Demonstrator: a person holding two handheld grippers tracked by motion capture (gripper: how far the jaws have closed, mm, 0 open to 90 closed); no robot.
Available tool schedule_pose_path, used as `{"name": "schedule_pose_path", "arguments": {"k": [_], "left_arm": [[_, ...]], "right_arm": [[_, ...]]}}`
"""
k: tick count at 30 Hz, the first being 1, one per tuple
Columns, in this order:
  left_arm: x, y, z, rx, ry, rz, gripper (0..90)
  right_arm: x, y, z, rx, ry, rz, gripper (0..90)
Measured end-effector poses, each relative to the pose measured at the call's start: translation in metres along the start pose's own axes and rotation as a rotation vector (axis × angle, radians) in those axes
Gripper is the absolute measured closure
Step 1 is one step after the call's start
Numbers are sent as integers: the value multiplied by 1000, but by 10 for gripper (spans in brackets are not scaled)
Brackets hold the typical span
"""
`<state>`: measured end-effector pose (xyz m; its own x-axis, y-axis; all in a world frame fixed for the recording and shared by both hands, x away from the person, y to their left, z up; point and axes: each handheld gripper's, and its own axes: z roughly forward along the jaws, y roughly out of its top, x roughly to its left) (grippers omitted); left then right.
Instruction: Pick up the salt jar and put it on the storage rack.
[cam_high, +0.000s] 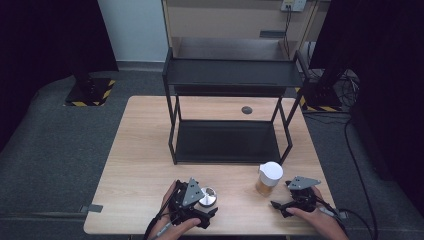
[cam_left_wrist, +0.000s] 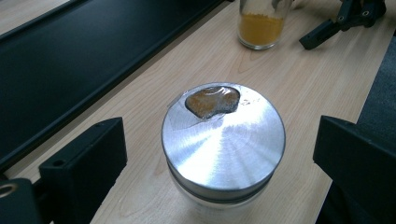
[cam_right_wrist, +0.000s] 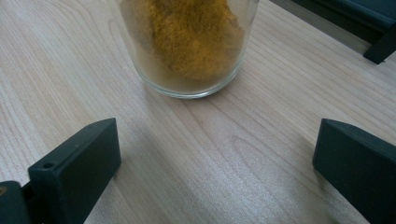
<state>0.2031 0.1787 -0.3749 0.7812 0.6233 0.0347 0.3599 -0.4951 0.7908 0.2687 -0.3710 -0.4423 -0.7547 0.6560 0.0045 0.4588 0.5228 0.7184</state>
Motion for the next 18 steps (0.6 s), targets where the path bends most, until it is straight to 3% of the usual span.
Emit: {"name": "schedule_pose_path", "arguments": {"k": [18], "left_arm": [[4,-7,11,29,-15,4,17]], "right_arm": [[0,0,0,0,1,-2,18]]}}
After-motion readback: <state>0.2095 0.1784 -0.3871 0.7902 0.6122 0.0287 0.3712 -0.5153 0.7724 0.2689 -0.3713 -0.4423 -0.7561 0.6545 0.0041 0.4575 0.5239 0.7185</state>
